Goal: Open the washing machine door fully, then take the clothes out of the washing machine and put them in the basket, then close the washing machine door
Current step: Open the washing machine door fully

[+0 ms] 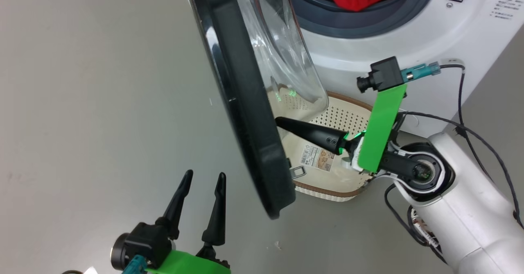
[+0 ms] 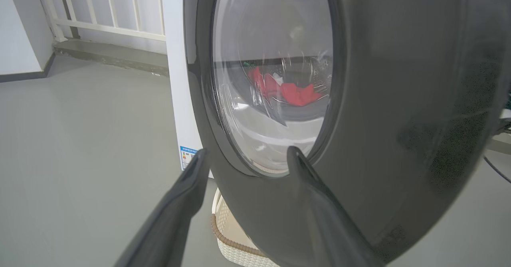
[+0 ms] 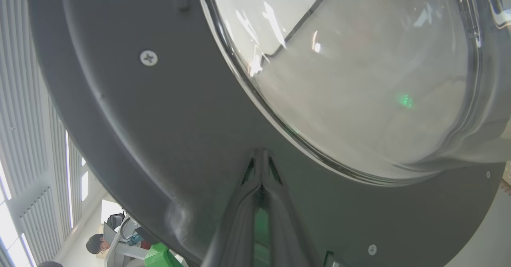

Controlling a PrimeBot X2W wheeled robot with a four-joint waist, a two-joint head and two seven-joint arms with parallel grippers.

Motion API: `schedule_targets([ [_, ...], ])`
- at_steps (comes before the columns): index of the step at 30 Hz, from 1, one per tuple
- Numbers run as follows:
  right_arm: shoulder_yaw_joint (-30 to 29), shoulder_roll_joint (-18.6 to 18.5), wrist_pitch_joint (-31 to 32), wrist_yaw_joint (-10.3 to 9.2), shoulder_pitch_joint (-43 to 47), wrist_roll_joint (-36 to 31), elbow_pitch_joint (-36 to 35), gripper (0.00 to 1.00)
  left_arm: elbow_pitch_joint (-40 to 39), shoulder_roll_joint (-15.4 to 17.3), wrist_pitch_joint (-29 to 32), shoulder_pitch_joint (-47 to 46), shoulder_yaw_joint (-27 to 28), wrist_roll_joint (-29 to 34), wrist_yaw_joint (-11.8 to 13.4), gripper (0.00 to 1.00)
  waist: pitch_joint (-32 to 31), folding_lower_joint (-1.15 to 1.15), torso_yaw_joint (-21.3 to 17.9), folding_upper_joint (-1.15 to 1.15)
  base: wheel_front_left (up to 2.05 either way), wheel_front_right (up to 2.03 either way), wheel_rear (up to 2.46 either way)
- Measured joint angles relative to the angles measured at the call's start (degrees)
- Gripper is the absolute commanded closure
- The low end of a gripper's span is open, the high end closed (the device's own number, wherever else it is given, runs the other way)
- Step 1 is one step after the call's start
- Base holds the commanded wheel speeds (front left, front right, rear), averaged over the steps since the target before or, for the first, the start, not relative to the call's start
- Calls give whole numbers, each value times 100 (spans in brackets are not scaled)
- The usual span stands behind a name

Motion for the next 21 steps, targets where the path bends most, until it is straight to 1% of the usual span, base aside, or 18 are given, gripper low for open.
schedule_targets([
  [7,226,75,-44,0,47,-7,-57,100,-2,0,0,2,66,1,9,0,-40,0,137,0,0,0,0],
  [13,399,126,-135,0,66,-7,-64,100,1,0,0,75,126,1,105,0,-78,0,261,0,0,0,0],
  [21,552,151,-237,0,67,-3,-44,100,12,0,0,82,199,1,159,0,-129,0,418,0,0,0,0],
])
